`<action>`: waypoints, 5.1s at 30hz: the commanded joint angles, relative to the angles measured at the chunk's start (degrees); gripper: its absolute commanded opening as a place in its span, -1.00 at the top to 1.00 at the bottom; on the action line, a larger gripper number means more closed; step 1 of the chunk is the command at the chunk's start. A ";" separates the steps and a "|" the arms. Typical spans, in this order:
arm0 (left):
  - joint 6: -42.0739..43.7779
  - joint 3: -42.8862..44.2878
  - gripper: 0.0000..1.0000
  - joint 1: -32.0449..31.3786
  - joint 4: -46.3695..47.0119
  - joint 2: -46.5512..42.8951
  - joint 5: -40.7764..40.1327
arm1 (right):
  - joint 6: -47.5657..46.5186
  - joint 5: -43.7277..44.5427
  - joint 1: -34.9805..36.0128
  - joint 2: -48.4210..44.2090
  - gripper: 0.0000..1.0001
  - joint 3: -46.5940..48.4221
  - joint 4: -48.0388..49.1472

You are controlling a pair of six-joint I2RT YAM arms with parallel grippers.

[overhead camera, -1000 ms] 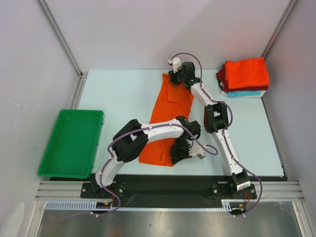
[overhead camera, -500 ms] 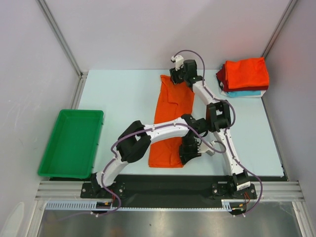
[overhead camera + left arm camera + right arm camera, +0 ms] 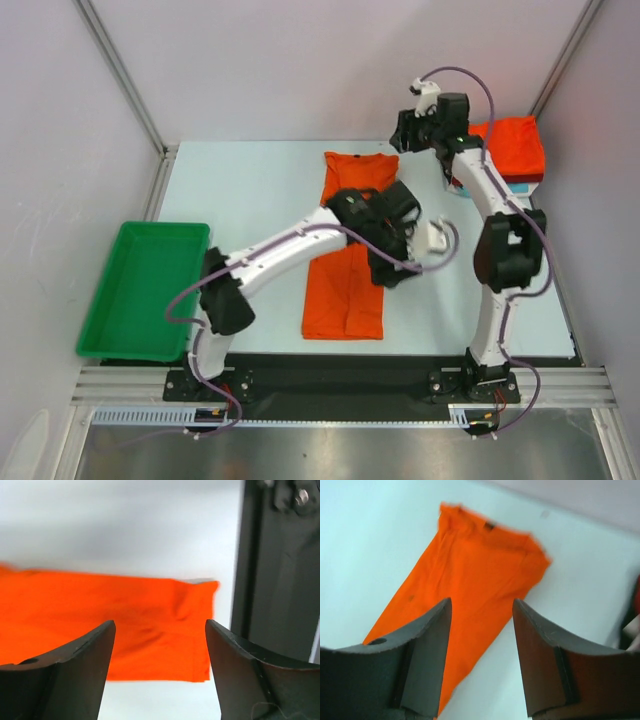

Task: Fold and stack the t-shirts
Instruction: Fold the tshirt

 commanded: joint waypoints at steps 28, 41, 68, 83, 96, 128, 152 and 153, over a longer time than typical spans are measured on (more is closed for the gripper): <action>-63.55 -82.18 -0.23 41.28 44.74 -32.17 21.45 | 40.38 -19.10 13.39 -42.82 0.04 -80.84 -6.24; -64.44 -83.86 0.13 39.26 46.86 -28.04 24.71 | 43.56 -17.69 16.12 -38.42 0.05 -82.69 -2.01; -64.09 -85.88 0.99 34.51 49.94 -30.40 27.43 | 44.61 -19.18 18.67 -39.03 0.81 -83.48 1.34; -54.25 -70.16 0.99 40.49 37.98 -33.41 26.91 | 35.65 -21.73 11.47 -46.51 1.00 -74.70 -8.42; -51.44 -50.91 0.99 42.33 39.74 -20.15 23.57 | 33.45 -22.18 4.26 -37.29 1.00 -64.68 -1.40; -44.50 -19.08 -0.01 45.06 39.49 4.31 15.14 | 29.15 -17.42 -2.77 -12.39 -0.22 -39.09 3.10; -50.64 -40.80 -0.06 48.49 46.06 -0.80 33.94 | 31.16 -22.52 -1.98 -19.52 -0.16 -60.11 5.38; -50.56 -40.27 -0.05 48.49 46.07 -0.62 34.03 | 31.25 -22.53 -1.90 -19.70 -0.15 -59.84 5.73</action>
